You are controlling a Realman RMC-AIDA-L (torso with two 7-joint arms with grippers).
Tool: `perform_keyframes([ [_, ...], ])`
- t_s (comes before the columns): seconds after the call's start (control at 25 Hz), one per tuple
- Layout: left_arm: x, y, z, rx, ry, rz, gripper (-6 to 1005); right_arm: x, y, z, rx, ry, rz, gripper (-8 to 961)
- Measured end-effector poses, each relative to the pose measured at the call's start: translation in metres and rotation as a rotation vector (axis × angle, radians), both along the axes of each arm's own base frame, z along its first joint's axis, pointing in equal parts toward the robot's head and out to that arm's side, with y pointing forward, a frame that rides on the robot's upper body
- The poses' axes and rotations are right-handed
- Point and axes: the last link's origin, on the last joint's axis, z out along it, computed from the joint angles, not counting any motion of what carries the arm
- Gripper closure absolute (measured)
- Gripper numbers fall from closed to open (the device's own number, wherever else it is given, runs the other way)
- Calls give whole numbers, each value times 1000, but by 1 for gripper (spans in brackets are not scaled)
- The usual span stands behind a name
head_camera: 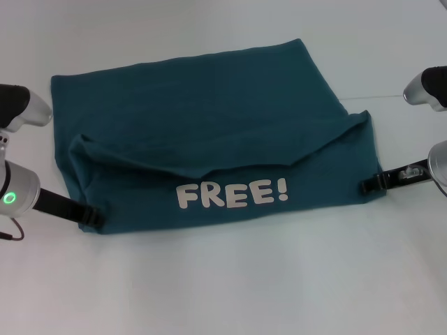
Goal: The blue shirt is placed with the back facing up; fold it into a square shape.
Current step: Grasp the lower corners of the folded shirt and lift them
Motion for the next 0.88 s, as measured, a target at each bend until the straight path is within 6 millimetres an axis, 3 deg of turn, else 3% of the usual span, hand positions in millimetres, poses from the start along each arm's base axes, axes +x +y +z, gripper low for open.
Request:
perform_keyframes([
  [0.04,0,0,1,1,1,0,948,0,0,0,3,-1,3,151],
  [0.12,1,1,1,3,1,-1,946,0,1,0,6,-3,10,383],
  [0.36,2,2,1,5,1,-2,941,-2,3,-2,2,-11,31,598],
  [0.56,2,2,2,10,-3,-1,936,-3,3,-3,-9,-19,45,831],
  [0.88,-1,-1,2,-1,-6,7,928,-11,-2,1,-61,-10,65,894],
])
